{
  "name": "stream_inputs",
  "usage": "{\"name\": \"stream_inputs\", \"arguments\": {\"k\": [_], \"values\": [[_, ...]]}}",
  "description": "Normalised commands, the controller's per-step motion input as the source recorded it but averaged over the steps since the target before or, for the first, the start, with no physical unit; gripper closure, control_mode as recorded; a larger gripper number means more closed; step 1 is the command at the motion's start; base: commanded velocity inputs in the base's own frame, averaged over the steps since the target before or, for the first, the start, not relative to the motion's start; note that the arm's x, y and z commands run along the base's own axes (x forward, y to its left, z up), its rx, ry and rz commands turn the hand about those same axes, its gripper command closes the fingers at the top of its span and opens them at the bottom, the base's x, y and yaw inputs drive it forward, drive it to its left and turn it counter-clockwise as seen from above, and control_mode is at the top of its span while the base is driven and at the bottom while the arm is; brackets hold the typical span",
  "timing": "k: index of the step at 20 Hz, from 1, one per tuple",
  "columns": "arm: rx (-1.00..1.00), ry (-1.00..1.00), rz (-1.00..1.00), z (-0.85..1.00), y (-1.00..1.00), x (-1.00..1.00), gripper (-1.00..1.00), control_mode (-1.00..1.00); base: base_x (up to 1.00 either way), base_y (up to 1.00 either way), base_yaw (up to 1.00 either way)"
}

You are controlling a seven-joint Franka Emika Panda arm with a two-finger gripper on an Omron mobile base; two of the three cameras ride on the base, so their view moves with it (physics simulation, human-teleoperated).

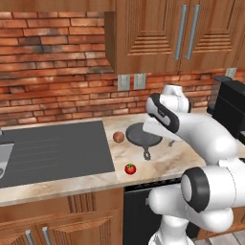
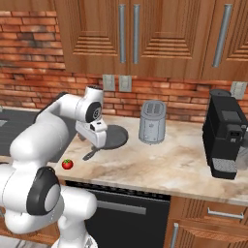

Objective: Place the pan on the rear left burner on the stove. Then place the tomato and the onion in the pan and turn on the rear left burner.

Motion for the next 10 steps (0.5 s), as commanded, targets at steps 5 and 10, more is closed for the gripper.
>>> {"name": "stream_inputs", "arguments": {"k": [5,10], "values": [[0.0,0.0,0.0,-0.15,0.11,0.05,-1.0,-1.0,0.0,0.0,0.0],[0.0,0.0,0.0,-0.13,0.11,0.08,-1.0,-1.0,0.0,0.0,0.0]]}}
